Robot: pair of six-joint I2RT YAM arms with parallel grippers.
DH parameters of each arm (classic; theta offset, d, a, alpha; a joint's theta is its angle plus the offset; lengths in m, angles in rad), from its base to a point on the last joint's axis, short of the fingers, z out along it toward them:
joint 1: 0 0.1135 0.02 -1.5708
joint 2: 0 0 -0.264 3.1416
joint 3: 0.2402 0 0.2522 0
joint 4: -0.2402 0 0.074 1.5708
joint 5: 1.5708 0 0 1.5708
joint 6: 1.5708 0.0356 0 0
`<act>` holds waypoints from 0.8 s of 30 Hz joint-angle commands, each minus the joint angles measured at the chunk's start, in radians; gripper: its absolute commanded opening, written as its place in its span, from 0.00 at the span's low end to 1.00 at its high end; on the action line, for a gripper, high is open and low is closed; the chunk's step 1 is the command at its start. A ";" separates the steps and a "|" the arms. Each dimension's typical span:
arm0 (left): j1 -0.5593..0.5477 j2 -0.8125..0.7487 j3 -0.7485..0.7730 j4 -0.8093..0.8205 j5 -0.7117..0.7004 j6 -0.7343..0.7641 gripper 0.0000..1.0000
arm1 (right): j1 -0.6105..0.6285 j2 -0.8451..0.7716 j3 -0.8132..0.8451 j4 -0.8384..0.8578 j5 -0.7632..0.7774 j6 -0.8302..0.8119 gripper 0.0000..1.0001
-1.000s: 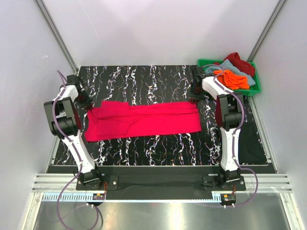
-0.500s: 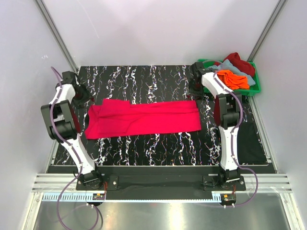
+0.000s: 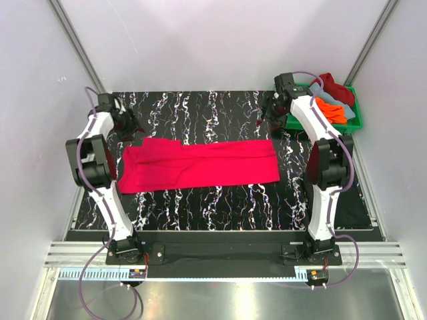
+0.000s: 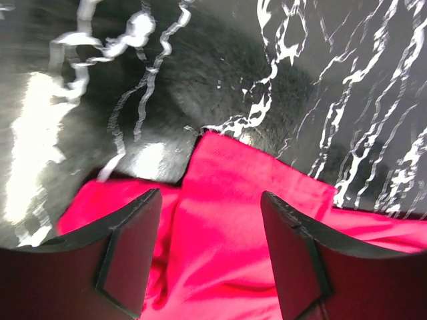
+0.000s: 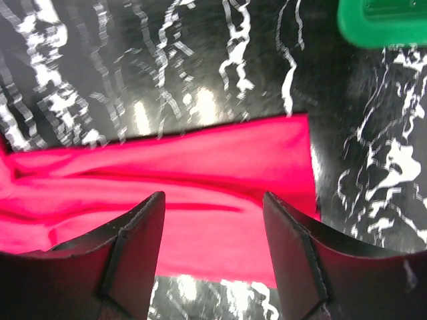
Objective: Fold and stack the t-shirts
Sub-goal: Fold the tshirt
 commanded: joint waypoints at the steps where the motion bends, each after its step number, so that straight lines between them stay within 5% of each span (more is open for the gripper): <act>1: -0.024 0.053 0.096 0.030 0.035 0.040 0.64 | 0.004 -0.114 -0.055 0.034 -0.059 0.014 0.66; 6: -0.036 0.113 0.123 0.026 -0.025 0.033 0.53 | 0.001 -0.158 -0.141 0.051 -0.045 0.007 0.66; 12: -0.059 0.125 0.091 0.015 -0.111 0.031 0.54 | 0.002 -0.192 -0.204 0.080 -0.045 0.005 0.65; 24: -0.067 0.200 0.159 0.010 -0.068 0.037 0.51 | 0.002 -0.200 -0.273 0.096 -0.066 0.005 0.64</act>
